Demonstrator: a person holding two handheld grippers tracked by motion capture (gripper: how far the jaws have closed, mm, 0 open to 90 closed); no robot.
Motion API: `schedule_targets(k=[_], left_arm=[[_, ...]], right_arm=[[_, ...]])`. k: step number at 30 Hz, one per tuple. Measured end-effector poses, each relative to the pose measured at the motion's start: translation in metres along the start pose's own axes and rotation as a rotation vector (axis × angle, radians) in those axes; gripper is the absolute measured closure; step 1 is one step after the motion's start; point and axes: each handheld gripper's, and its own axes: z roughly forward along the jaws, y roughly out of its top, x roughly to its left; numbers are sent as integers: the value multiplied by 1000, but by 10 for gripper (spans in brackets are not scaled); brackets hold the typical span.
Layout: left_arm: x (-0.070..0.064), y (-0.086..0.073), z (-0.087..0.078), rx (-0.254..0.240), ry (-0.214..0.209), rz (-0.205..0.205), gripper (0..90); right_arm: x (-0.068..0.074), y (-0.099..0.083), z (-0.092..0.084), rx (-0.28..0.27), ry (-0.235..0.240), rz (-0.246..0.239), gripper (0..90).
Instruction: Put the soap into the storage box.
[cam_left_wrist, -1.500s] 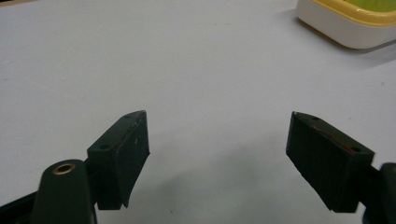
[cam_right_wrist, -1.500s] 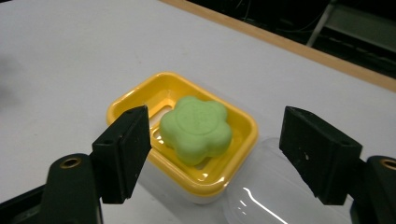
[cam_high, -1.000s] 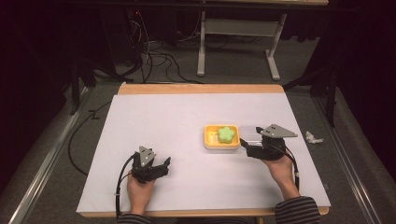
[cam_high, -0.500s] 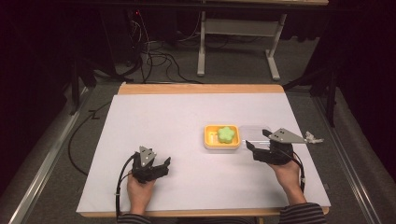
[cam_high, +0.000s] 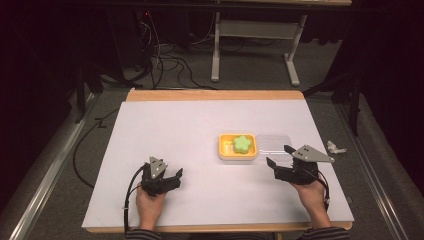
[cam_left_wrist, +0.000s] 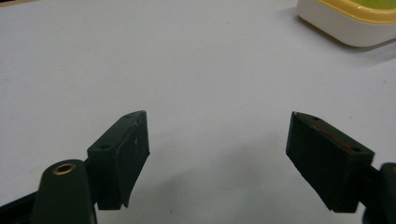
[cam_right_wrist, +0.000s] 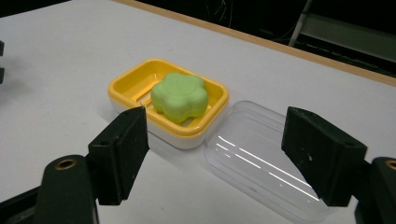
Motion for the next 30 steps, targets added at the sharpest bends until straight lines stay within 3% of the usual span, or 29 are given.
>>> schedule_targets(k=[30], left_arm=[[0, 0, 0, -1, -1, 2, 219]], right_arm=[[19, -31, 7, 26, 79, -8, 233]])
